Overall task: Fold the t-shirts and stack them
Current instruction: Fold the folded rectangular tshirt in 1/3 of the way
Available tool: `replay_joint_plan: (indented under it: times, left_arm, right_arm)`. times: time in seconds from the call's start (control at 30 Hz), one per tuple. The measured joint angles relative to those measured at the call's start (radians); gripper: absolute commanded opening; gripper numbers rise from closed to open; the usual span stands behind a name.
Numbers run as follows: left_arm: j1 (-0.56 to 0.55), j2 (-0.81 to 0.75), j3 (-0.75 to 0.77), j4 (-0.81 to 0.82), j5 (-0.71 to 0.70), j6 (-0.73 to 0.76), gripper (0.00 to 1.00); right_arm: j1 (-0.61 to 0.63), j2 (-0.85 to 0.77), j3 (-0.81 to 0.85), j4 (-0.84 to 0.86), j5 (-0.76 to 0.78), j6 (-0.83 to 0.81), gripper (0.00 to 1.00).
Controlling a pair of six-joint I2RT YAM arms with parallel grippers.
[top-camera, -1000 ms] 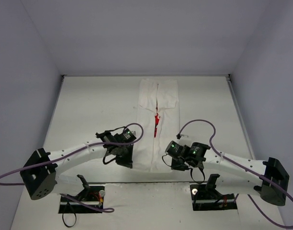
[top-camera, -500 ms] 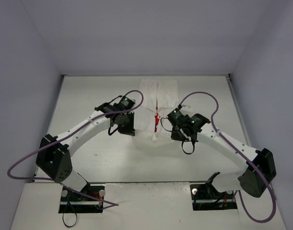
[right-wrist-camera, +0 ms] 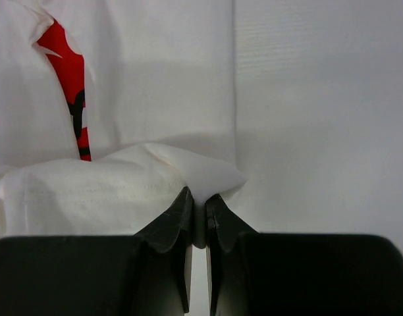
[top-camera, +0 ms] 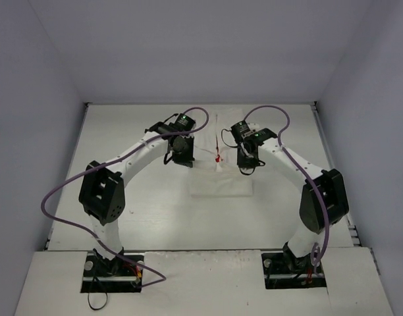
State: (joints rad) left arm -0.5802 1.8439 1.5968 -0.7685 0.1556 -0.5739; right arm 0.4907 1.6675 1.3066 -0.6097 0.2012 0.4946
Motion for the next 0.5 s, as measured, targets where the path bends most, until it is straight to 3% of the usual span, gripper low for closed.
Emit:
replay_joint_plan:
  times: [0.5]
  left_arm:
    - [0.009, 0.182, 0.065, 0.048, -0.018, -0.007, 0.0]
  right_arm:
    - [-0.1, 0.175, 0.046, 0.101, -0.1, -0.125, 0.01]
